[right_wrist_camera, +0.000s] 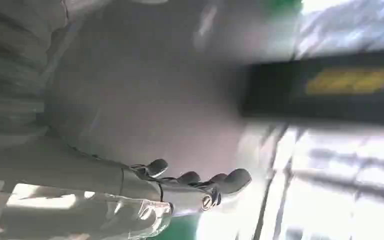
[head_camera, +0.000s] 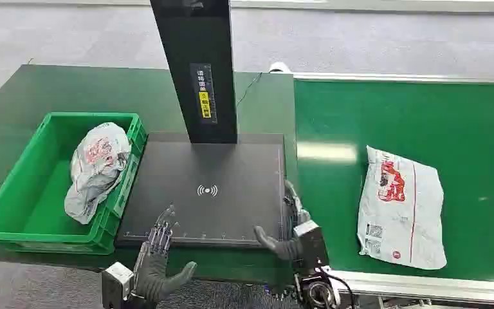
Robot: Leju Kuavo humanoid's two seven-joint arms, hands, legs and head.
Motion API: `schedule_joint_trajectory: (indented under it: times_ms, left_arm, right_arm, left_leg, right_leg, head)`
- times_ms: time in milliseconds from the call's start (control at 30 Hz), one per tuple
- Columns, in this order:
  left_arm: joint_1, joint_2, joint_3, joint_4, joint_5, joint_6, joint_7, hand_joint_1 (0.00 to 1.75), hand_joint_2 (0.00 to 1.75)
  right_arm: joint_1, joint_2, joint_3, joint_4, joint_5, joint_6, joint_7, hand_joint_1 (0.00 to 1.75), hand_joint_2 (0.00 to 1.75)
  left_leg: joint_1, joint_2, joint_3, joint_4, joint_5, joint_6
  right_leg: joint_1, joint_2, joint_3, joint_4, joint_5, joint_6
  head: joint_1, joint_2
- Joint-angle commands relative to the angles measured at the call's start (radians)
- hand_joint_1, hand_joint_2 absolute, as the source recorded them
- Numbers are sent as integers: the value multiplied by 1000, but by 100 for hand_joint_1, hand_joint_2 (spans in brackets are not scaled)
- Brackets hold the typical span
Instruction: Moved the parcel from conveyor to table for the left to box.
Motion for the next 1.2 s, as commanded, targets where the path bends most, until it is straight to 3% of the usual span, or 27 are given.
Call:
schedule_joint_trajectory:
  times_ms: [33, 67, 100, 200, 333, 400, 500, 600, 800, 833, 1200]
  left_arm:
    - [7, 3, -13, -7, 4, -12, 27, 0, 175]
    - [-3, 2, -14, 8, 6, -8, 22, 0, 175]
    - [-9, 2, -17, 15, 8, -9, 19, 0, 175]
    - [-29, 2, -21, 37, 10, -12, 14, 0, 175]
    - [-54, 11, -26, 63, 13, -23, 14, 0, 175]
    - [-66, 15, -28, 72, 16, -26, 11, 0, 175]
    - [-79, 22, -33, 85, 20, -32, 10, 0, 175]
    - [-89, 23, -27, 95, 24, -34, 14, 0, 175]
    - [-89, 30, -24, 89, 28, -39, 18, 0, 175]
    - [-94, 31, -20, 95, 32, -43, 23, 0, 175]
    - [-135, 34, -23, 143, 32, -56, 22, 0, 175]
  right_arm:
    - [-88, -95, -75, 32, 477, -484, 263, 0, 175]
    - [-98, -105, -103, 38, 493, -476, 264, 0, 175]
    - [-118, -124, -135, 60, 616, -533, 337, 0, 175]
    - [-198, -171, -225, 126, 761, -532, 429, 0, 175]
    - [-366, -273, -319, 337, 834, -488, 515, 0, 175]
    - [-446, -320, -368, 445, 815, -473, 490, 0, 175]
    - [-572, -364, -472, 585, 677, -249, 451, 0, 175]
    - [-647, -415, -483, 690, 701, -160, 560, 0, 175]
    - [-667, -415, -475, 745, 733, -49, 650, 0, 175]
    - [-663, -411, -471, 758, 747, 27, 681, 0, 175]
    - [-605, -405, -463, 788, 802, 191, 764, 0, 175]
  left_leg:
    - [0, 0, 0, 0, 0, 1]
    - [-1, 0, 2, -1, 0, 1]
    - [-1, 0, 2, -1, 1, 1]
    - [-1, -3, 1, -1, 2, 1]
    - [-2, -1, 2, -2, 2, 2]
    - [-2, -2, 2, -2, 3, 3]
    - [-3, -1, 1, 0, 3, 3]
    - [-4, -1, 1, 0, 3, 4]
    - [-3, -1, 2, 0, 2, 3]
    - [-3, 0, 3, -1, 2, 3]
    - [-3, -2, 1, 0, 2, 3]
  right_leg:
    - [0, -1, 1, -1, 0, 0]
    - [0, -1, 2, -2, 0, 0]
    - [-1, -2, 2, -2, 0, 0]
    - [-1, -5, 2, -2, 1, 1]
    - [-2, -3, 2, -2, 2, 1]
    - [-2, -4, 3, -2, 3, 1]
    - [-2, -3, 2, -1, 4, 2]
    - [-3, -2, 1, -1, 4, 2]
    - [-2, -1, 2, -1, 4, 2]
    - [-2, -1, 3, -2, 4, 2]
    - [-2, -2, 2, -1, 3, 2]
  head:
    - [0, 0]
    - [0, 0]
    - [0, 0]
    - [0, 0]
    - [0, 0]
    - [0, 0]
    - [0, 0]
    - [0, 0]
    - [0, 0]
    - [0, 0]
    - [0, 0]
